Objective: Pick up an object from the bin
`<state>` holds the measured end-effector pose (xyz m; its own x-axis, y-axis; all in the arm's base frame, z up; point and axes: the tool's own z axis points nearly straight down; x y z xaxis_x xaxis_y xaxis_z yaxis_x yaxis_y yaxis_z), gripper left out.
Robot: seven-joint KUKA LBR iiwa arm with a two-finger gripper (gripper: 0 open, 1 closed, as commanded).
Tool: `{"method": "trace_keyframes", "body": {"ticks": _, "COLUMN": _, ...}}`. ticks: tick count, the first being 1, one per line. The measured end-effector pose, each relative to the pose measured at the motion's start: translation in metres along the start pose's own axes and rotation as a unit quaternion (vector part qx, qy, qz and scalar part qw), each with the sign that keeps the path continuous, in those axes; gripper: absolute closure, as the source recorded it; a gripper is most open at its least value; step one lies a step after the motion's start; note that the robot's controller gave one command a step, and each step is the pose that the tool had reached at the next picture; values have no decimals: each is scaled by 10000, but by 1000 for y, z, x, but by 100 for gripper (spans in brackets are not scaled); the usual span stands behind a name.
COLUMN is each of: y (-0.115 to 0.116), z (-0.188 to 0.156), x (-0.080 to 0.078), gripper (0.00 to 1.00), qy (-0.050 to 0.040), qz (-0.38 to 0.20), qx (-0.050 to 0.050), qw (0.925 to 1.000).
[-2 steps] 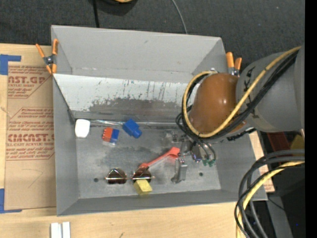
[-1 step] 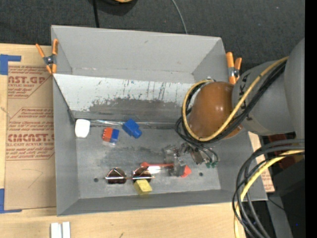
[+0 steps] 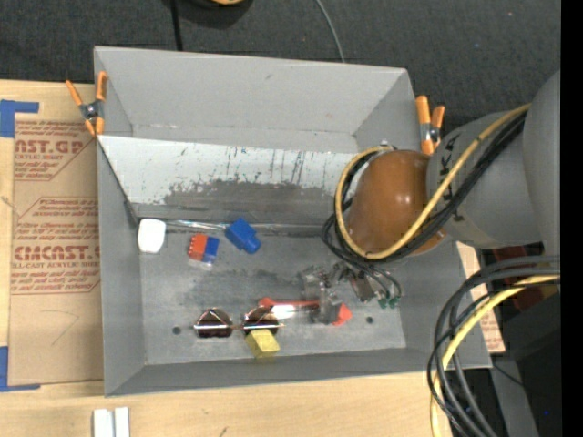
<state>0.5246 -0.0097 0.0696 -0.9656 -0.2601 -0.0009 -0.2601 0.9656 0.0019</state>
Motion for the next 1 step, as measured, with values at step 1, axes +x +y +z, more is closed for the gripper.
{"method": "trace_keyframes", "body": {"ticks": 1, "y": 1, "z": -44, "x": 8, "gripper": 100, "qy": 41, "qz": -17, "qx": -10, "qw": 10000}}
